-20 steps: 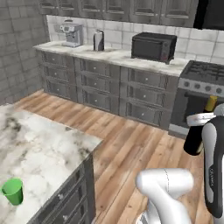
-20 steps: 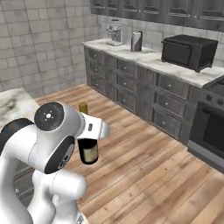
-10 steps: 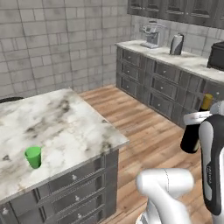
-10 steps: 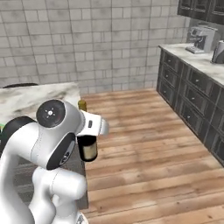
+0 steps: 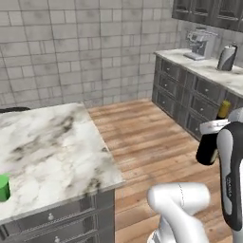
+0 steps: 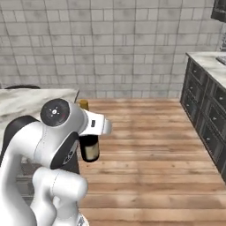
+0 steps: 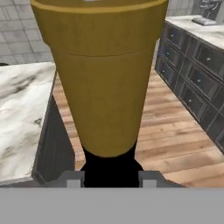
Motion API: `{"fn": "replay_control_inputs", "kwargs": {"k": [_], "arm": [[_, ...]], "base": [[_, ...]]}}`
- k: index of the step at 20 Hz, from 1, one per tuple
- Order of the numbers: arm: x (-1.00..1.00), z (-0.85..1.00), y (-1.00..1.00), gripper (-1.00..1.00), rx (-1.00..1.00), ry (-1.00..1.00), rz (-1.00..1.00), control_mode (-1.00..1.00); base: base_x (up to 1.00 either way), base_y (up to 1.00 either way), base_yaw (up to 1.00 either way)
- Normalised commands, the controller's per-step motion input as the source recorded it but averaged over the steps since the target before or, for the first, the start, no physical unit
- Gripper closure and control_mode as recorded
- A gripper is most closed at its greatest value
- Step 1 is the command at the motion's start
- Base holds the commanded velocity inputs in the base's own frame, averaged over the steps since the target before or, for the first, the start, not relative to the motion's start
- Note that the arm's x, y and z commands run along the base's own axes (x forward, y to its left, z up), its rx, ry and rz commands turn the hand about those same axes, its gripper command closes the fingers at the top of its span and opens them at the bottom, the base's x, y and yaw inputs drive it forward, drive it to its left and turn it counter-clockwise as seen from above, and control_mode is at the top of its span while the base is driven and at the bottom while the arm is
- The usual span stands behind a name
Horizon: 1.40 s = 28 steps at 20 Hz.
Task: Place the drinks on the dining counter in a tight cluster.
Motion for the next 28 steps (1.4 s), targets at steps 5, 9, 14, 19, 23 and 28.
{"fn": "replay_control_inputs", "kwargs": {"k": [5, 9, 14, 19, 23, 28], "arm": [[0.0, 0.0, 0.0, 1.0, 0.0, 0.0, 0.0, 1.0], [0.0, 0.0, 0.0, 1.0, 0.0, 0.0, 0.0, 1.0], [0.0, 0.0, 0.0, 1.0, 0.0, 0.0, 0.0, 1.0], [0.0, 0.0, 0.0, 1.0, 0.0, 0.0, 0.0, 1.0], [0.0, 0.0, 0.0, 1.0, 0.0, 0.0, 0.0, 1.0], [0.0, 0.0, 0.0, 1.0, 0.0, 0.0, 0.0, 1.0]], "base": [[0.62, -0.72, 0.68], [0.71, -0.58, 0.81], [0.8, -0.64, 0.83], [0.68, -0.77, 0.81], [0.09, -0.69, 0.85], [0.23, -0.86, 0.81]]}}
